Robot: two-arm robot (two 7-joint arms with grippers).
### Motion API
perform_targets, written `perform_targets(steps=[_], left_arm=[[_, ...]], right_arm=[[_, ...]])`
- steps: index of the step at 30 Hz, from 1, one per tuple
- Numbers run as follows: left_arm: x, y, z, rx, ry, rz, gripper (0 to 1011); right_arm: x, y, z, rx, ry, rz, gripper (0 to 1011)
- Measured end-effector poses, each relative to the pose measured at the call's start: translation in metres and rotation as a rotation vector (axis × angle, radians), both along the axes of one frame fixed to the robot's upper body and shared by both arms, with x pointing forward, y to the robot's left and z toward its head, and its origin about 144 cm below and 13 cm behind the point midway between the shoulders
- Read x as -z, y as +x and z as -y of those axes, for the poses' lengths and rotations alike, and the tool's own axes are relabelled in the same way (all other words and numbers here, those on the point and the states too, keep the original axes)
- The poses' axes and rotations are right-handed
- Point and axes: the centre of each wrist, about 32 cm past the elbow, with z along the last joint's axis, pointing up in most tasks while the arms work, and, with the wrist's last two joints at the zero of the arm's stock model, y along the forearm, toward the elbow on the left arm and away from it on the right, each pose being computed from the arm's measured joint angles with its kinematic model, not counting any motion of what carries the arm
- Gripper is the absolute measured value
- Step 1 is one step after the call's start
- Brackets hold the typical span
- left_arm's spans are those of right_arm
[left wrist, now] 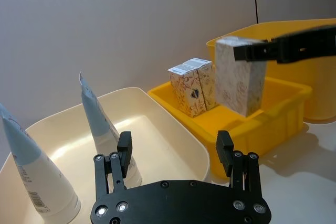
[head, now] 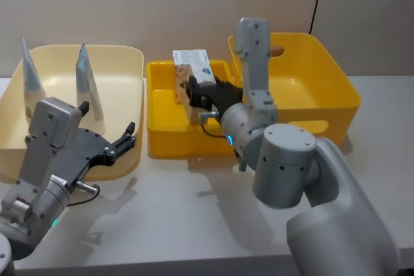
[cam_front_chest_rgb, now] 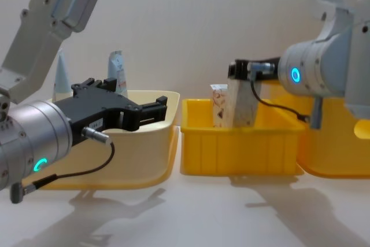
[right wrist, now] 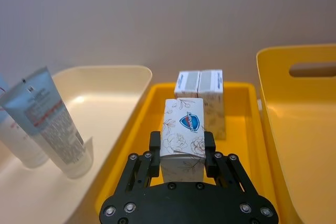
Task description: Bimanual collaborative sorting of washing and personal care products
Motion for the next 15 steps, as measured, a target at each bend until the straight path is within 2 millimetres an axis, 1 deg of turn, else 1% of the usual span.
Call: perform_targets(steps=[9,15], left_arm=[[0.000,0.000,0.000,0.000,0.000,0.000,1000],[0.000,0.000,0.000,0.000,0.000,0.000,1000]], right_arm=[[-0.016,0.002,0.003,-0.022,0.058,0.127,452],[-0.030,0.005,0.009,-0.020,0.090,0.221,452]])
